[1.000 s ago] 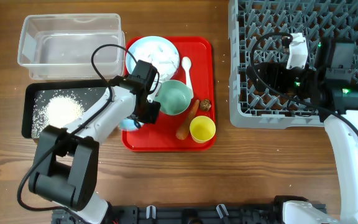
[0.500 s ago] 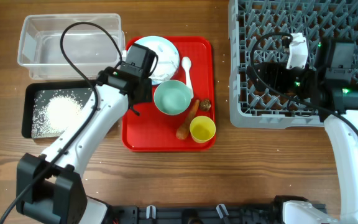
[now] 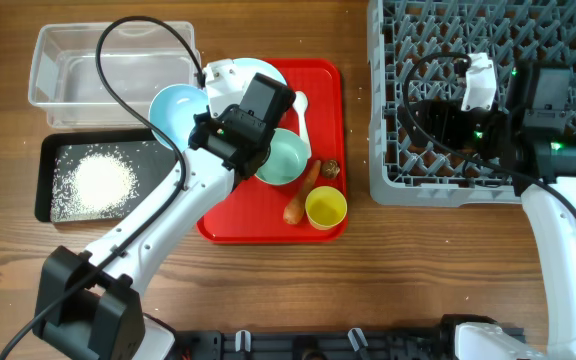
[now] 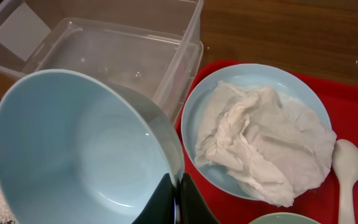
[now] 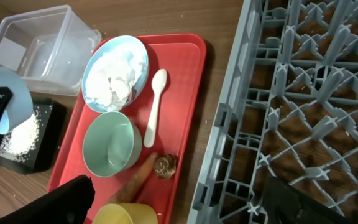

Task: Sort waste into correct bins and load items into the dishwasher rack

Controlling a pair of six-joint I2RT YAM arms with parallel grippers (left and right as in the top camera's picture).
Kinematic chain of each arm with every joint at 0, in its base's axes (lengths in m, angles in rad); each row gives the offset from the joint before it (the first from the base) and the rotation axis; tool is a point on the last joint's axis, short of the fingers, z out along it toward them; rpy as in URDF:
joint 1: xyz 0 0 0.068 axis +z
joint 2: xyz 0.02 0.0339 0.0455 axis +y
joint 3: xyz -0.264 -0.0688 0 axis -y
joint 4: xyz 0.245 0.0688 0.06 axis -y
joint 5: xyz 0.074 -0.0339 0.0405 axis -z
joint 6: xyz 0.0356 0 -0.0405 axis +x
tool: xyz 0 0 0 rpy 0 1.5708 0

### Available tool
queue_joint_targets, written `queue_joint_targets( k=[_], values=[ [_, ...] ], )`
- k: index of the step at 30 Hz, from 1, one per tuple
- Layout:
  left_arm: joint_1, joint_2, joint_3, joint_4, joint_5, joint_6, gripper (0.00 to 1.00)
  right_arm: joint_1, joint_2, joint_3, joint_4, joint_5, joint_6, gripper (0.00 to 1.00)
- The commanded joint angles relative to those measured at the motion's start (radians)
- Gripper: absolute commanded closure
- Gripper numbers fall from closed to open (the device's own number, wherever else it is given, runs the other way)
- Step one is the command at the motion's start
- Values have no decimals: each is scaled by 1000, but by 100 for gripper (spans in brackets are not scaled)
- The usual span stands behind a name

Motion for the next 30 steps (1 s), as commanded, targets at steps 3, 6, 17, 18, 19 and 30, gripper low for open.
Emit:
queue_joint_targets(
  k=[3,6,17,18,19,30],
  values=[
    [-2,-14,14,7,45,47,96,3,14,19,7,40,6,10],
    [-2,-12,14,8,171,70,96,3,14,19,12,39,20,10],
    [-2,-8,14,47,400,229,96,3,14,19,30,36,109,10],
    [-2,-8,14,60,430,256,96,3,14,19,30,37,108,10],
    [-2,-8,14,69,460,277,96,3,14,19,30,37,108,10],
    [-2,-76,14,94,572,280,96,3,14,19,44,40,89,10]
  ],
)
